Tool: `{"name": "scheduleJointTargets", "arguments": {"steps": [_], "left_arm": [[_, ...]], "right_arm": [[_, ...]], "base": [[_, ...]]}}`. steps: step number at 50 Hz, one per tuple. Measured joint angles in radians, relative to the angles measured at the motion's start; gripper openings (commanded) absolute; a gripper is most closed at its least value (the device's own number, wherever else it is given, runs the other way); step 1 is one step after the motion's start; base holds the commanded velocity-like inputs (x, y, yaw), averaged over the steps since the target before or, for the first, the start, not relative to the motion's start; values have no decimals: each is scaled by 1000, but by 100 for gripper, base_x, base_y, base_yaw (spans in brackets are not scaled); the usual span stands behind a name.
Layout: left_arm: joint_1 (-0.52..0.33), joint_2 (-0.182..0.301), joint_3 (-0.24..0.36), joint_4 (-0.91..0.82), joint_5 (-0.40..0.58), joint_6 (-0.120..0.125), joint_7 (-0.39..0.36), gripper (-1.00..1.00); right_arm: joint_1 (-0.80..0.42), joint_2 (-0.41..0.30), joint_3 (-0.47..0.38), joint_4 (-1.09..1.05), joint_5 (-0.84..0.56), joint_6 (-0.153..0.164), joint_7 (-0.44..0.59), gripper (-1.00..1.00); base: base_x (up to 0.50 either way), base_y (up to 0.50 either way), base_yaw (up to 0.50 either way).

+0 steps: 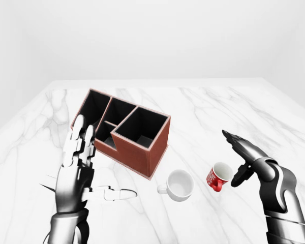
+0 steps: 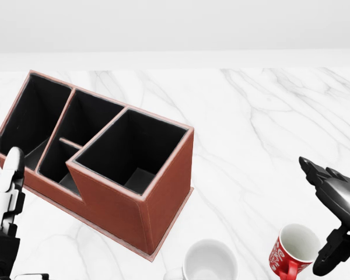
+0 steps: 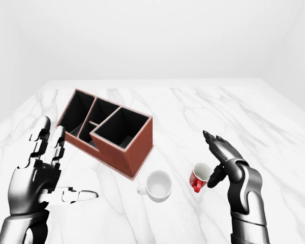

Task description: Pick up the red mug and place it to the right of the caddy.

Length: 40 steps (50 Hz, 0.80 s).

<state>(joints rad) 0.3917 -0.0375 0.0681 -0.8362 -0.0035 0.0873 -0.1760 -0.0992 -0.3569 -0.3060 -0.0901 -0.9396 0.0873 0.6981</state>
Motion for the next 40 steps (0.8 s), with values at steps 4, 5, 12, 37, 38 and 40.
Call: {"name": "scheduleJointTargets", "arguments": {"steps": [4,5,12,37,38,40], "left_arm": [[0,0,0,-1,0,0,0,100],[0,0,0,-1,0,0,0,100],[-2,0,1,0,0,0,0,100],[0,-2,4,8,-2,0,-3,100],[1,-2,4,10,-2,0,-3,100],[2,-2,3,12,-2,0,-3,100]], "right_arm": [[7,6,5,11,-4,0,0,100],[9,7,6,14,-5,0,0,100],[17,15,14,33,-11,0,0,100],[13,12,32,93,-29,0,0,100],[13,11,33,95,-29,0,0,100],[12,11,33,98,-31,0,0,100]], "base": [[0,0,0],[0,0,0],[0,0,0],[0,0,0],[0,0,0],[0,0,0]]}}
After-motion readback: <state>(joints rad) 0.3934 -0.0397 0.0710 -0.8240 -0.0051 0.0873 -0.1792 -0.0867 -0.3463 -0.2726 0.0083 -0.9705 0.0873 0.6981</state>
